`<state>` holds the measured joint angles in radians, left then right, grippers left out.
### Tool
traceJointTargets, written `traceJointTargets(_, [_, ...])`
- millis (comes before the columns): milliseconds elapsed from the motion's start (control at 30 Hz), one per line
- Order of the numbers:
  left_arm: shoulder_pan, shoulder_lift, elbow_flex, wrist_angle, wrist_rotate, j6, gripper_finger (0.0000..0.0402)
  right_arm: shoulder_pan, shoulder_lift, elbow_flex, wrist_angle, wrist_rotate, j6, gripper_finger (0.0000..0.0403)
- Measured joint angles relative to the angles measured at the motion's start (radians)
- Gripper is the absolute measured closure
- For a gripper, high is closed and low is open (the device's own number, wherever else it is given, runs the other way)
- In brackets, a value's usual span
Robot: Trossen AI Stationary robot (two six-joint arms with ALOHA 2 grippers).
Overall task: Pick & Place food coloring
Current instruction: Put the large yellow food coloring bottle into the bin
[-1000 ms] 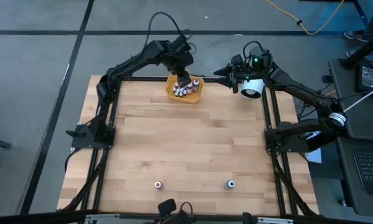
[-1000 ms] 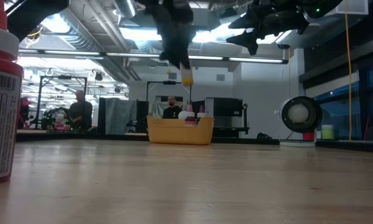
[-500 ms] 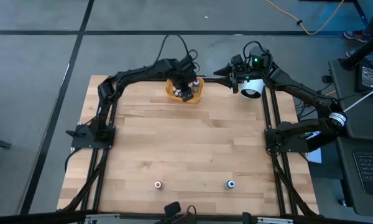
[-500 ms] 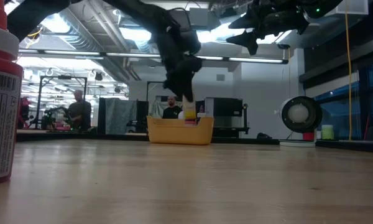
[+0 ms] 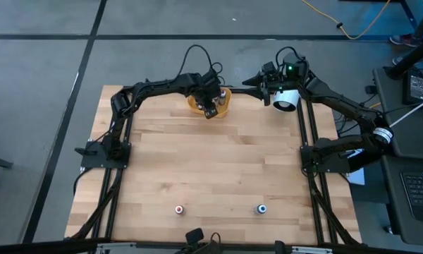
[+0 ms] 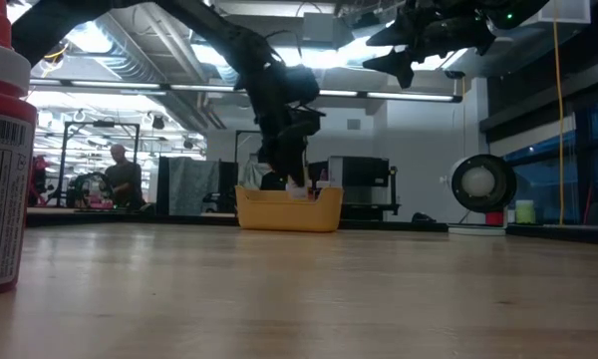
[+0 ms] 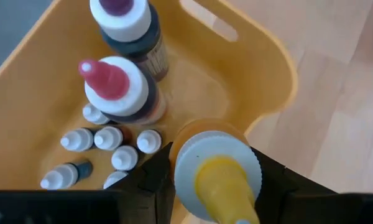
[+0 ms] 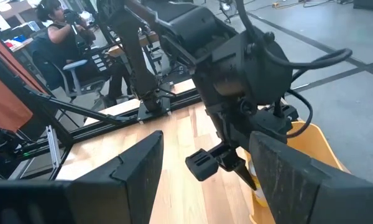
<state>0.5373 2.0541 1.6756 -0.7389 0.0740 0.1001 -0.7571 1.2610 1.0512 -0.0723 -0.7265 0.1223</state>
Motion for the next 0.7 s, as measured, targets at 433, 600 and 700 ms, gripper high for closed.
traceJointTargets(433, [0.006,0.023,-0.043,0.056,-0.013,0.018,0.0263,0.0,0.0,0.0,0.001,0.0,0.004,0.0163])
traceJointTargets(600, [0.006,0.038,-0.043,0.073,-0.012,0.017,0.0262,0.0,0.0,0.0,0.0,0.0,0.006,0.0163])
traceJointTargets(700, [0.006,0.041,-0.044,0.057,-0.021,0.011,0.0253,0.0,0.0,0.0,0.0,0.0,0.007,0.0163])
